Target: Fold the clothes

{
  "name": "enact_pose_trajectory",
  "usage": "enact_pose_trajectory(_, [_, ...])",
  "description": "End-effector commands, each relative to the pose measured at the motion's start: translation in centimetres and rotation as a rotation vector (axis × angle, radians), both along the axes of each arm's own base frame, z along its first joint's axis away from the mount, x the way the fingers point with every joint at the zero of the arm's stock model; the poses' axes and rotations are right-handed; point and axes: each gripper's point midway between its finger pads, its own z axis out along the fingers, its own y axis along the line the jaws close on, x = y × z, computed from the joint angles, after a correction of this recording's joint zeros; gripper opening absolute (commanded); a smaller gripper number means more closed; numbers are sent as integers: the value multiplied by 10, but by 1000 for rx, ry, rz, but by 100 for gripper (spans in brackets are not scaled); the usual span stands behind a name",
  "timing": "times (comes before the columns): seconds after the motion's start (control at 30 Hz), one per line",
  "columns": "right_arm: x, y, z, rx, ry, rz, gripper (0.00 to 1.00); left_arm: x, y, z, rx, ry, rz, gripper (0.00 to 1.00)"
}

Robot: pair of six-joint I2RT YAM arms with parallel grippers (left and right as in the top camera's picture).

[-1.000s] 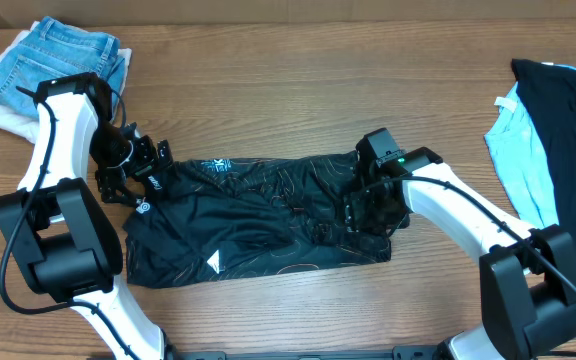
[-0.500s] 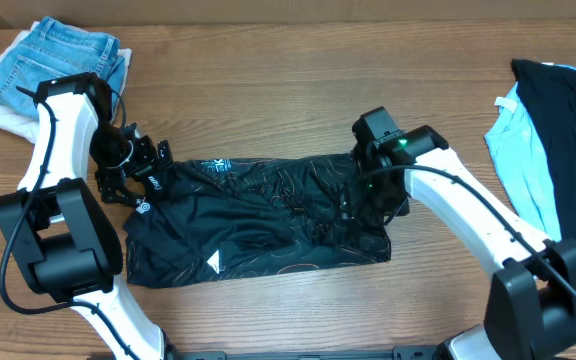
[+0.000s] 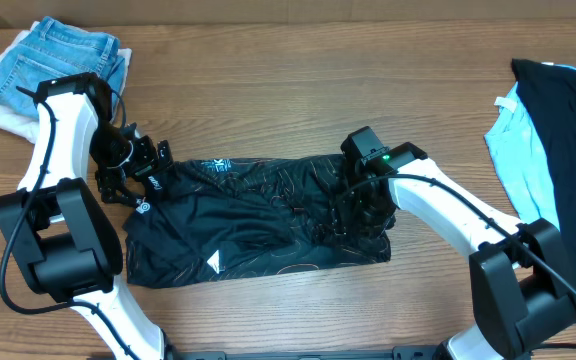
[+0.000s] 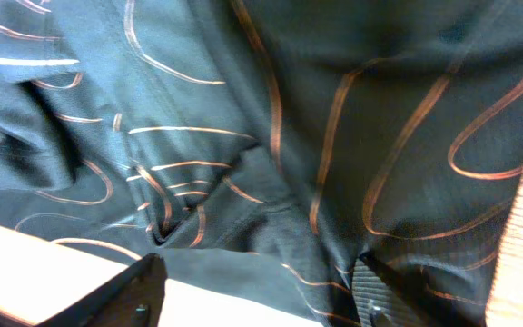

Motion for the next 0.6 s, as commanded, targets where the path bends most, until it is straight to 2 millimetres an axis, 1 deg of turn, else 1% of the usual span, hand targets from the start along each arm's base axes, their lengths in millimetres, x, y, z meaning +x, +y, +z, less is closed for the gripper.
enact_pose_trajectory(0.0, [-2,10,2,56,10,19,62,4,-1,1,0,-12,-21,100])
enact_pose_trajectory(0.13, [-2,10,-1,52,17,20,56,4,-1,1,0,-12,-22,100])
enact_pose_trajectory(0.27, [-2,11,-13,44,30,26,56,4,-1,1,0,-12,-22,100])
enact_pose_trajectory(0.37, [0,4,-20,0,17,26,56,4,-1,1,-2,-10,-26,100])
enact_pose_trajectory(0.47, [1,2,-21,-12,11,25,55,4,-1,1,-2,-11,-28,100])
enact_pose_trajectory(0.53, [3,1,-21,-17,4,25,52,4,-1,1,-2,-11,-28,100])
enact_pose_trajectory(0.57, [4,0,-22,-24,-2,25,49,4,-1,1,-2,-10,-28,100])
